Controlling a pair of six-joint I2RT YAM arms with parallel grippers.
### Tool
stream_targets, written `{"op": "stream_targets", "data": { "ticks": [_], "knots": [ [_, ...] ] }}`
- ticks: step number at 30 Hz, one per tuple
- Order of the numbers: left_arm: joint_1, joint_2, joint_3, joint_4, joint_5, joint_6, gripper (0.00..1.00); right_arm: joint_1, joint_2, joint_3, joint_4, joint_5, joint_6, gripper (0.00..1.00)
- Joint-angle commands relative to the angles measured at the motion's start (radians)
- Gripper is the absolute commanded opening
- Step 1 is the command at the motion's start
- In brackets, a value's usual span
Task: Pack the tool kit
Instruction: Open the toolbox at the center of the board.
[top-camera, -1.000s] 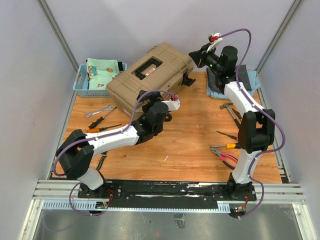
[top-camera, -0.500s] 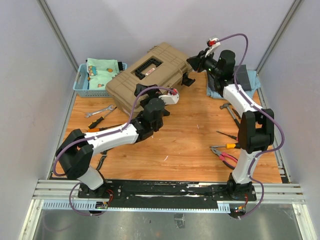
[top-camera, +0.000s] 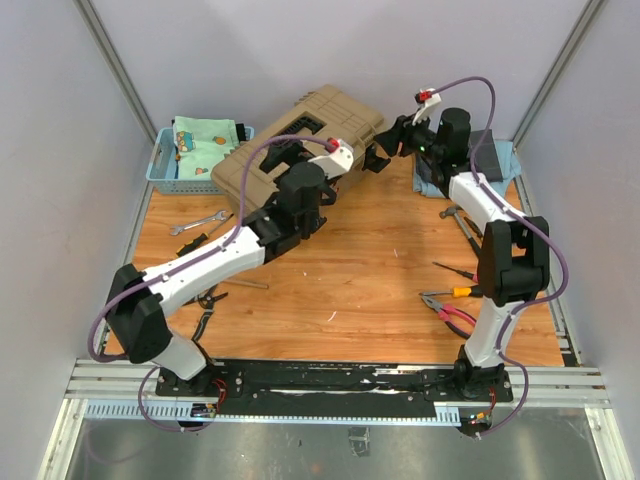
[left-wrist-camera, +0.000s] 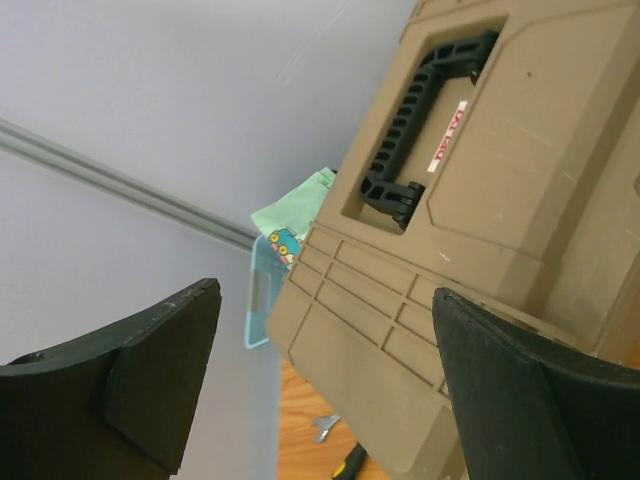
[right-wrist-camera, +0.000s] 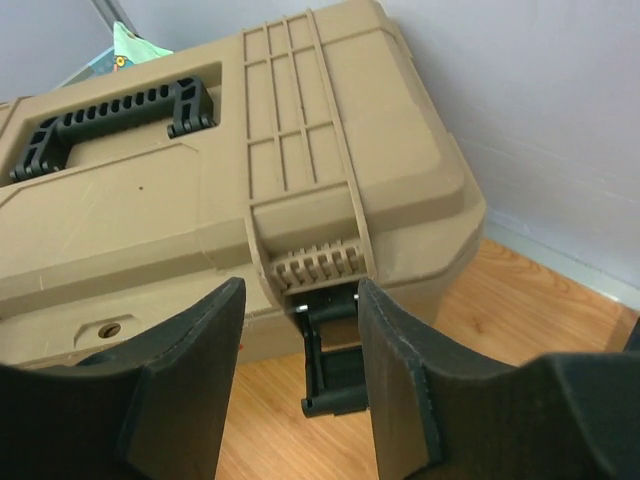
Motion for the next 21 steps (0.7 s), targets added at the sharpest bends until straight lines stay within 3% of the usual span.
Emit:
{"op": "stream_targets", "data": {
  "ticks": [1,8,13,21],
  "knots": [
    [0.034,-0.083,0.061,-0.224,0.103,-0.286,0.91,-0.027,0.038,0.124,-0.078,-0.076,-0.074,0.51],
    [0.136,-0.183,0.062,-0.371,0.311,-0.556,0.92,-0.013,0.086,0.199,-0.172,-0.153,-0.203,0.57],
    [0.202,-0.26,0.021,-0.414,0.491,-0.72,0.92,0.006,0.13,0.249,-0.261,-0.145,-0.299,0.52],
    [0.249,-0.291,-0.006,-0.428,0.614,-0.796,0.92,0.05,0.19,0.307,-0.334,-0.169,-0.382,0.5]
  ]
}}
